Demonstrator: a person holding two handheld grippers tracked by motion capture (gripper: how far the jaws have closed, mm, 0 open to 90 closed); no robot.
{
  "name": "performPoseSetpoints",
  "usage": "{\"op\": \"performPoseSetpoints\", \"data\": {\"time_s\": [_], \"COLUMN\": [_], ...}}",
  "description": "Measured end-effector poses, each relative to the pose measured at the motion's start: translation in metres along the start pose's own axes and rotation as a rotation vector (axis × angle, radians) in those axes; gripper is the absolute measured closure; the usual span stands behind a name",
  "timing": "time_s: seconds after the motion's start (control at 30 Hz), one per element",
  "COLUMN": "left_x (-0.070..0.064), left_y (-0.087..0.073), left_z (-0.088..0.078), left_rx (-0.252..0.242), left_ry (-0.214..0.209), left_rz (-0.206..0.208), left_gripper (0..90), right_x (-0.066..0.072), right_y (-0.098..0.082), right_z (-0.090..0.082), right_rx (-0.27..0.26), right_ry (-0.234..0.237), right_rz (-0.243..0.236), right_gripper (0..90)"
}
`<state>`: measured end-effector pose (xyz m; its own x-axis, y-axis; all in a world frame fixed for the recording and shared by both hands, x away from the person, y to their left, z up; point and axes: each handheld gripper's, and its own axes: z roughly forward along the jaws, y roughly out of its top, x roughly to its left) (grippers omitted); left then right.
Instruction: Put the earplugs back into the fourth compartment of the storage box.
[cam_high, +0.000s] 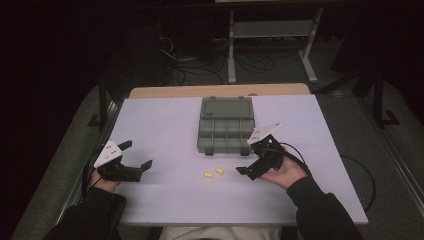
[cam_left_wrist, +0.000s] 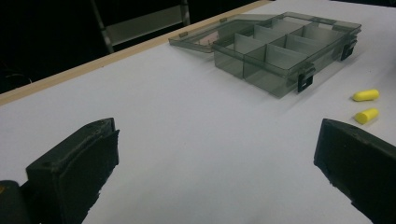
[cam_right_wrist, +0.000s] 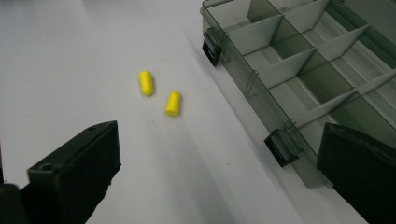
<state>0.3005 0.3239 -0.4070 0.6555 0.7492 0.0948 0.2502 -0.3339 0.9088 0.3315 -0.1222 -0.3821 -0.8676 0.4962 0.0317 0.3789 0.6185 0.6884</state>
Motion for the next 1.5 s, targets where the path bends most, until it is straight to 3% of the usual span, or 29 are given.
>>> {"op": "performPoseSetpoints", "data": {"time_s": [0.87,0.93,1.17,1.5], "left_x": [0.000,0.000,0.000,0.000], "left_y": [0.000,0.000,0.000,0.000], "left_z": [0.000,0.000,0.000,0.000], "left_rx": [0.002,0.004,0.001,-0.001], "left_ry": [-0.007,-0.008,-0.008,-0.008], "left_rz": [0.002,-0.002,-0.005,-0.004], "left_gripper": [0.0,0.0,0.0,0.0], "right_x": [0.015,0.016,0.016,0.014], "right_y": [0.023,0.024,0.026,0.026], "right_z": [0.057,0.061,0.074,0.086], "right_rx": [0.084,0.097,0.117,0.154], "right_ry": [0.078,0.098,0.121,0.131], "right_rz": [-0.077,-0.085,-0.095,-0.119], "right_gripper": [0.1,10.2,17.2,38.1]}}
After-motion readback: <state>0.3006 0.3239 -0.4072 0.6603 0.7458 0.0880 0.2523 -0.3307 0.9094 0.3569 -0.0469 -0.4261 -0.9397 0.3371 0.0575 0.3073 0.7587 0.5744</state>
